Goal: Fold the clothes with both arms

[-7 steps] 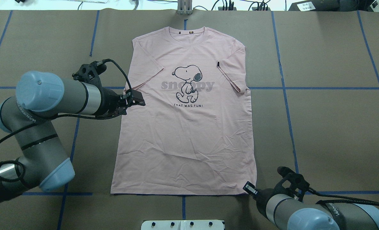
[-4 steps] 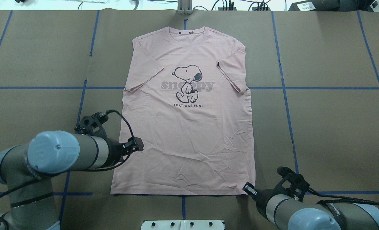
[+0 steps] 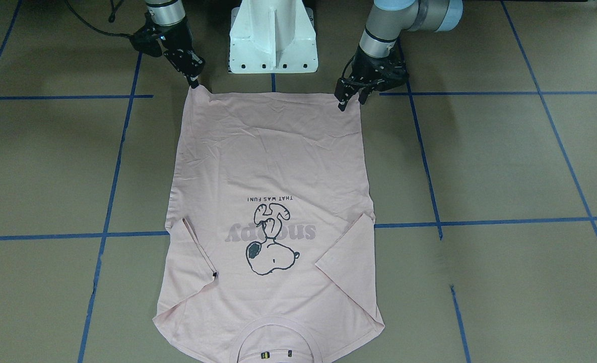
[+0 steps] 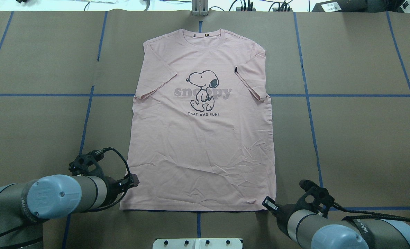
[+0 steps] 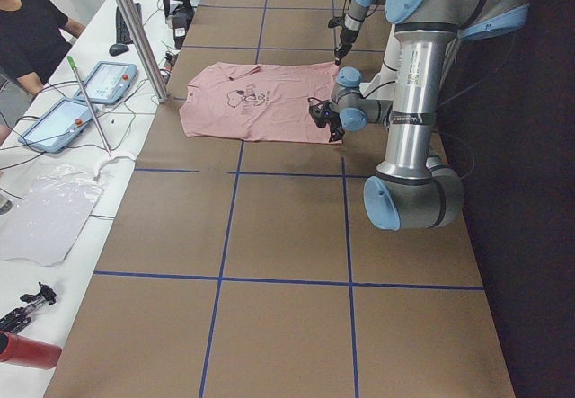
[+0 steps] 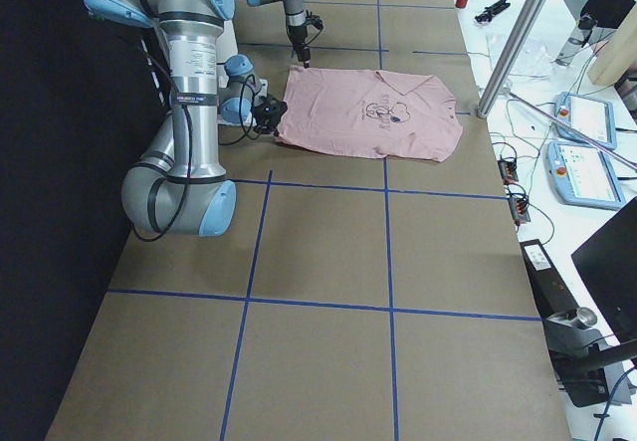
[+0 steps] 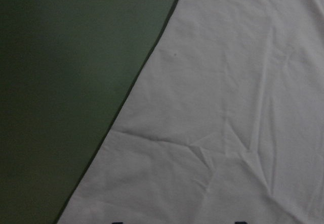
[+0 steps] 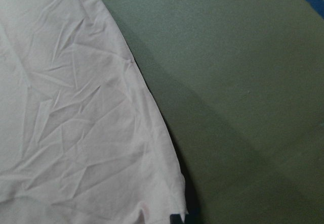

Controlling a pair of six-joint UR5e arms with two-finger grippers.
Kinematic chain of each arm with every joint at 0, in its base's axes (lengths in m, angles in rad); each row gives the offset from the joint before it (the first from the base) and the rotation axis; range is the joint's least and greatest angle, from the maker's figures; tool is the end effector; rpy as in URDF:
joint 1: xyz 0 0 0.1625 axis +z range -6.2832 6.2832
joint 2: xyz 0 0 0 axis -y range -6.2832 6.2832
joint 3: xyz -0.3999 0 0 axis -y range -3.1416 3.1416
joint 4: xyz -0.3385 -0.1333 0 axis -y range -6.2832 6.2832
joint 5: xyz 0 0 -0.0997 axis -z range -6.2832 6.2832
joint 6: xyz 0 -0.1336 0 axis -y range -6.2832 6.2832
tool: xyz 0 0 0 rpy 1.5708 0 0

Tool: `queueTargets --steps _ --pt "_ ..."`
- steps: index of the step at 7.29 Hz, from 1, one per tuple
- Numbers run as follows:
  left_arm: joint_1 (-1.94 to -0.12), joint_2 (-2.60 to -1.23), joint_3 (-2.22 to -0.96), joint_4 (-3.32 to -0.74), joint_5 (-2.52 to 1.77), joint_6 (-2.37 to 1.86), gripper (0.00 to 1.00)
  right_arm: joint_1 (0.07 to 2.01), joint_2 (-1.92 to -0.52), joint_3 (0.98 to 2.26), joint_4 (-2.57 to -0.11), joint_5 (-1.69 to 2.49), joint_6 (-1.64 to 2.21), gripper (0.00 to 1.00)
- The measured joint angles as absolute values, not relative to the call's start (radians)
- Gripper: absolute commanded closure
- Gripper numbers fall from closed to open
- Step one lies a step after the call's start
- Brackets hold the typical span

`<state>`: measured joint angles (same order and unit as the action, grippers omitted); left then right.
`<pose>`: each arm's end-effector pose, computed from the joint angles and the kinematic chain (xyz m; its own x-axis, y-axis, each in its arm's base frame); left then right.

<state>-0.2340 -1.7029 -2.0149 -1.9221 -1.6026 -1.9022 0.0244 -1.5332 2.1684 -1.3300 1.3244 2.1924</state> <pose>0.4595 -0.2422 0.3748 0.4844 -0.4498 -0.7504 0.3856 0.8797 -0.2784 -0.4467 -0.1768 0.3676 0.3975 0.5746 0.7154 -0.5442 0.7753 -0.3204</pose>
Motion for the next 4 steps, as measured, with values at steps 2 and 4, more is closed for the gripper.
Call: queueTargets --steps 2,4 --pt "-0.207 -1.690 -2.016 -1.922 -1.602 -1.931 0.41 0.025 -1.533 2.168 -1.330 1.324 2.193 1.00" --pt "-0.189 -1.689 -2.017 -1.921 -1.601 -1.947 0.41 0.025 -1.531 2.168 -1.330 1.324 2.194 1.00"
